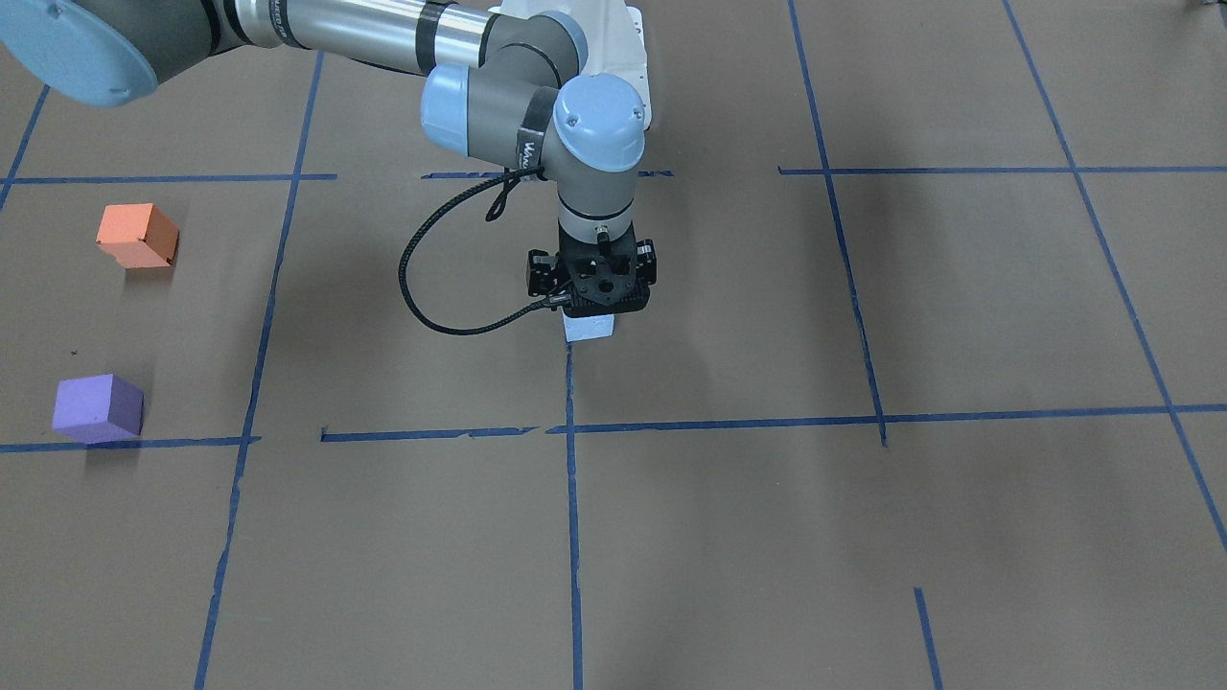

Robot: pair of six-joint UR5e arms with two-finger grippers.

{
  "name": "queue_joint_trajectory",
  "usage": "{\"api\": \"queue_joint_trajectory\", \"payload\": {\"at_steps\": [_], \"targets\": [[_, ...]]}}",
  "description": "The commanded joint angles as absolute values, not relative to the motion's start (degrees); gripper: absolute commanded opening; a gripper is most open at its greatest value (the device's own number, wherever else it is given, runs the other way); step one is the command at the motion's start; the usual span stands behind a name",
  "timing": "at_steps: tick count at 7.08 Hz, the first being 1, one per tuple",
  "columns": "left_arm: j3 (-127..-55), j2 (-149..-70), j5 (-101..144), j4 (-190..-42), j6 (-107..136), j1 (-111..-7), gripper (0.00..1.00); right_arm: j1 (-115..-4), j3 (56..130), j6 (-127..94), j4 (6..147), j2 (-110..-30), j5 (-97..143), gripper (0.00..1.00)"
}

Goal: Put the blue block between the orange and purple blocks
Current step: 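Move the right gripper over the light blue cube at center, then lower the right gripper and grasp the light blue cube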

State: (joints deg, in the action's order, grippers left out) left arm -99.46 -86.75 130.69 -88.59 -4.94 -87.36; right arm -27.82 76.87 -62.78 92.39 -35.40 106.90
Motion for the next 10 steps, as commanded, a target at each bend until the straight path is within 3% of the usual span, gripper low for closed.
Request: {"api": "queue_joint_trajectory", "payload": {"at_steps": [1,3,4,5,6,7,8,10], "targets": [[-99.49,-86.75,130.69,-88.59,-4.57,-87.36,1.0,-26.72,76.29,-62.23,92.29,-36.73,106.96,1.0],[-99.49,-86.75,130.69,-88.59,-4.57,-87.36,1.0,-26.46,75.41,-62.23,90.62,-36.65,106.96,1.0],[-99.49,-86.75,130.69,-88.59,-4.57,-87.36,1.0,-26.46,75.15,-62.14,90.01,-36.39,106.96,0.8],[-99.49,-86.66,130.69,-88.59,-4.66,-87.36,1.0,-26.54,75.15,-62.14,89.48,-36.21,106.79,0.46],[-99.49,-86.66,130.69,-88.59,-4.66,-87.36,1.0,-26.54,75.15,-62.14,88.34,-36.21,106.79,0.26],[-99.49,-86.66,130.69,-88.59,-4.66,-87.36,1.0,-27.41,75.49,-62.14,87.55,-36.3,106.96,0.19],[-99.49,-86.66,130.69,-88.59,-4.66,-87.36,1.0,-29.77,76.11,-62.05,87.63,-36.39,108.01,0.18],[-99.4,-86.66,130.69,-88.59,-5.1,-87.36,1.0,-34.96,85.36,-60.48,88.07,-46.16,111.0,0.19]]}}
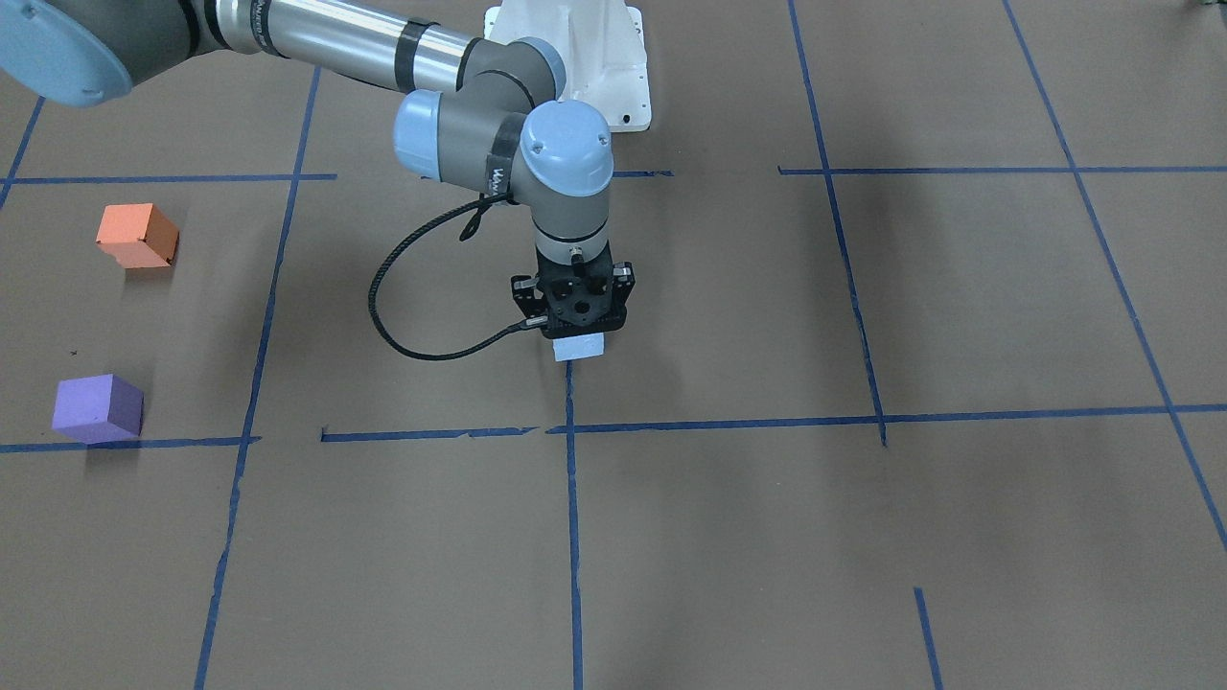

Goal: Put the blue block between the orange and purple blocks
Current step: 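Carry the light blue cube with the right gripper between purple and orange cubes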

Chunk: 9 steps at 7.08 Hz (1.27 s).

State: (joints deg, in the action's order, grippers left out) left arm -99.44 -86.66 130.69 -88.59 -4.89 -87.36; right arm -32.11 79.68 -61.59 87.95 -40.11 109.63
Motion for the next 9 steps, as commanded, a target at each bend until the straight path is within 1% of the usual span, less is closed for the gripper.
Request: {"api": "queue_joint_trajectory", "payload": {"at_steps": [1,2,3,4,5,7,8,9], "targets": [[-99.4,-86.66,130.69,-88.59,-5.1,-87.36,1.0,-38.37,92.65,-55.16,88.24,-54.76,113.09,0.19],[-99.4,-86.66,130.69,-88.59,-5.1,-87.28,1.0,-41.8,97.07,-50.41,87.98,-61.28,116.16,0.23],[-99.49,-86.66,130.78,-88.59,-5.1,-87.36,1.0,-44.18,101.56,-47.32,87.28,-69.79,117.24,0.33],[-99.49,-86.66,130.78,-88.59,-5.1,-87.36,1.0,-46.56,105.69,-47.89,87.28,-75.88,118.46,0.32],[-99.67,-86.66,130.78,-88.59,-5.1,-87.36,1.0,-48.06,108.17,-47.81,86.41,-81.51,118.65,0.3],[-99.75,-86.66,130.78,-88.59,-5.1,-87.36,1.0,-50.7,107.41,-48.16,71.35,-92.33,120.13,0.29],[-99.76,-86.75,130.78,-88.59,-5.1,-87.36,1.0,-51.76,106.71,-47.73,70.5,-95.16,120.84,0.29],[-99.93,-86.75,130.78,-88.59,-5.01,-87.36,1.0,-52.12,105.83,-47.81,70.49,-95.36,120.94,0.37]]}}
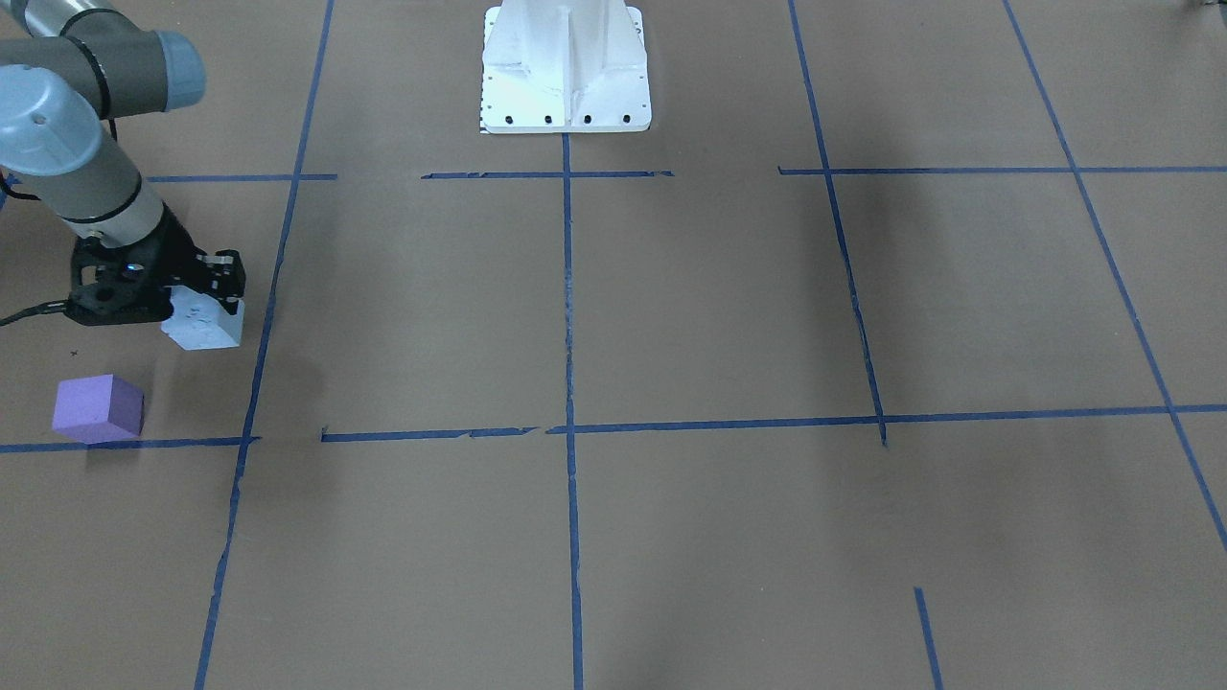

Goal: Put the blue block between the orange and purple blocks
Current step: 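Carry the light blue cube with the right gripper between purple and orange cubes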

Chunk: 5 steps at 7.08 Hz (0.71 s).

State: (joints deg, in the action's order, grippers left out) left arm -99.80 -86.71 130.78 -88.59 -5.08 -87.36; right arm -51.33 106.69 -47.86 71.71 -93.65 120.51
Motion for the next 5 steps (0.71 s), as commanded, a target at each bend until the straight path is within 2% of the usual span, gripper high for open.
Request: {"api": "queue_joint_trajectory", "payload": {"at_steps": [1,3,5], "targets": [[-100.11,-86.75,130.78,-88.59,-5.01,-87.36,1.0,-52.12,104.17,-47.55,70.23,-95.54,120.85,0.5],[-100.37,-86.75,130.78,-88.59,-4.92,-87.28,1.0,-52.12,99.87,-47.64,63.06,-95.54,121.11,1.0],[-100.37,-86.84,130.78,-88.59,-4.92,-87.28,1.0,-58.57,99.84,-47.03,61.25,-95.27,129.58,1.0]]}}
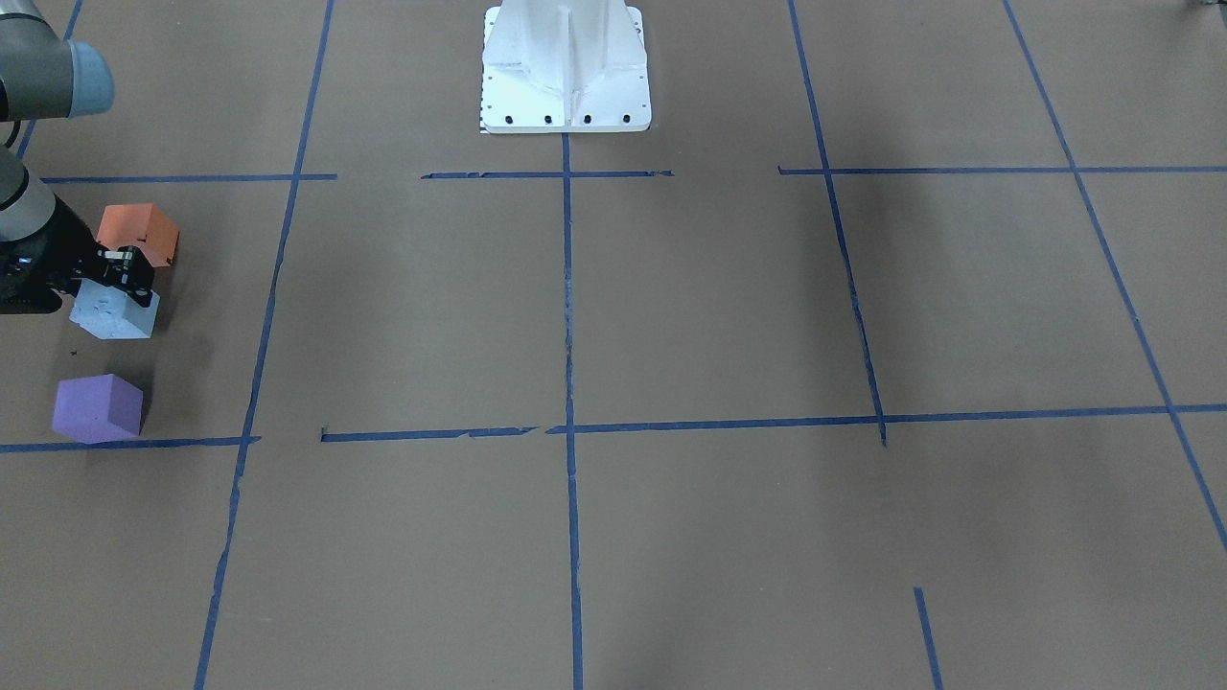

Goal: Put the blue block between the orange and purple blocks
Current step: 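Open the right gripper and lift it away from the cube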

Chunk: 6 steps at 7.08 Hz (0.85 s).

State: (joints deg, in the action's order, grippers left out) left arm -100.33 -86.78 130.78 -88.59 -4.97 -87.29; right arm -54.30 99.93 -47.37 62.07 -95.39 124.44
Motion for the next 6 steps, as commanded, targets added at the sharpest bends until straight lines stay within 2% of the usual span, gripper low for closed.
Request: {"api": "queue_joint_trajectory", "payload": {"at_steps": [1,3,6], "targets": [[-100.37,-86.84,130.78,-88.51,-4.92,-87.28,1.0,-62.63,99.93,-44.24,61.43,-95.36,134.16,1.0],[-100.37,-87.01,130.69,-88.51,-5.1,-87.28,1.0,-71.06,100.02,-30.24,69.55,-95.27,135.53,1.0],[-99.24,-86.84,130.69,-87.1,-8.34,-87.28,1.0,-86.09,102.55,-0.25,90.46,-97.54,134.66,1.0]]}}
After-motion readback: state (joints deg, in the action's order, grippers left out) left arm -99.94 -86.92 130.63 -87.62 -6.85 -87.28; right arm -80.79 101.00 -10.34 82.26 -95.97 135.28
